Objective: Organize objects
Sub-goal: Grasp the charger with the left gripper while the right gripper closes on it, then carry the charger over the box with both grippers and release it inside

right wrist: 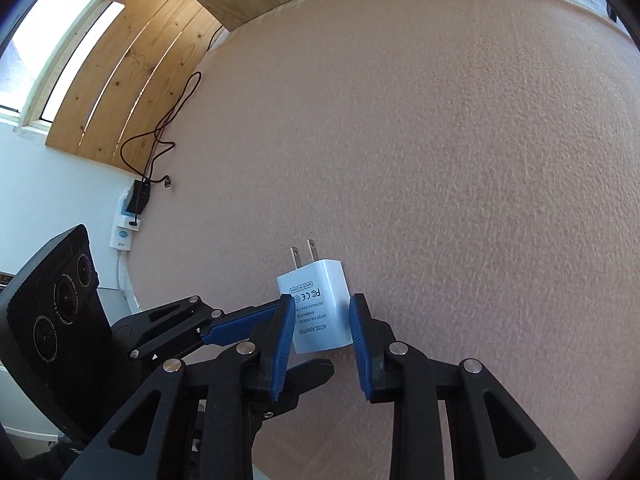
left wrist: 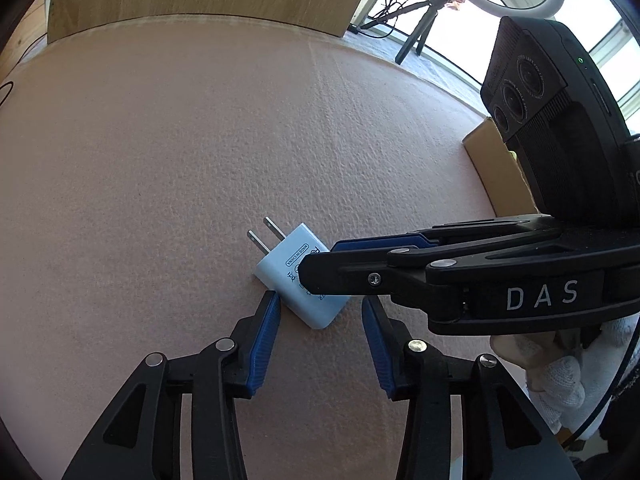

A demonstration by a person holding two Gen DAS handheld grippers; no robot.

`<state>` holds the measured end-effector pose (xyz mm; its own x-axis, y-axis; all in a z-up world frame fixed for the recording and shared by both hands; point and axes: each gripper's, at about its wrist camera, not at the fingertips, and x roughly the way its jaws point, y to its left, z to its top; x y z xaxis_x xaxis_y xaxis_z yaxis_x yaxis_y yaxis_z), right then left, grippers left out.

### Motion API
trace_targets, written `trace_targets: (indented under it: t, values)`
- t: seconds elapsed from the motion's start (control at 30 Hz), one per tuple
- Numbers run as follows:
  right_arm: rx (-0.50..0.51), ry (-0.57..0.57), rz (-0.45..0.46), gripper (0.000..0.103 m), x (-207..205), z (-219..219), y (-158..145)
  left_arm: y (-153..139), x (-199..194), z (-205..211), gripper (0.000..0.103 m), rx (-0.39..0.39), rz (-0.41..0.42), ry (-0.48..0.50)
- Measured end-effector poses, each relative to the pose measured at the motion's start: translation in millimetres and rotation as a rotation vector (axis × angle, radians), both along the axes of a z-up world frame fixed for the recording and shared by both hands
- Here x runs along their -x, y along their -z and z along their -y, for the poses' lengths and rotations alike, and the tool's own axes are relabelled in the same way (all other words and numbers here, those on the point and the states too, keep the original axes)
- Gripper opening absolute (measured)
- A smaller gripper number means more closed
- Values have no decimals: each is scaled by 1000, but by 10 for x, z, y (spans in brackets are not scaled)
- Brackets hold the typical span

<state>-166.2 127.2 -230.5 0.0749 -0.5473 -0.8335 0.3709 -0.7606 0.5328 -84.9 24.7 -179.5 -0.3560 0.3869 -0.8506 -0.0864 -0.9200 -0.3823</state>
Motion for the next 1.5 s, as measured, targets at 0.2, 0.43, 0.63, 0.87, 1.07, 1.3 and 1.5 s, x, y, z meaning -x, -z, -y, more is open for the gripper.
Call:
trace_targets:
  t: [0.2,0.43,0.63,0.87,1.07,1.3,1.5]
  values:
    - [-7,-3,-12,24,-38,-18,-14,21,55,8,44,4,-1,-3]
    - [2,39,-59,24,-78,-157,-169,-145,102,-123,45,8,-33,20]
    - [16,112,-111,24,-100,-516,-423,-402,193,-490,45,21,-86,95]
    - [24,254,-158,24,-178,-1188,-679,-635,264,-1109,45,-5,-135,219]
    - [-2,378,-201,24,-296,-1890,-856,-780,317,-1880,45,-25,-169,351]
    - [-24,507,-228,24,-412,-2524,-932,-858,353,-2597,45,-44,-186,472]
    - [-45,571,-242,24,-452,-2949,-931,-834,457,-3089,45,-47,-189,536]
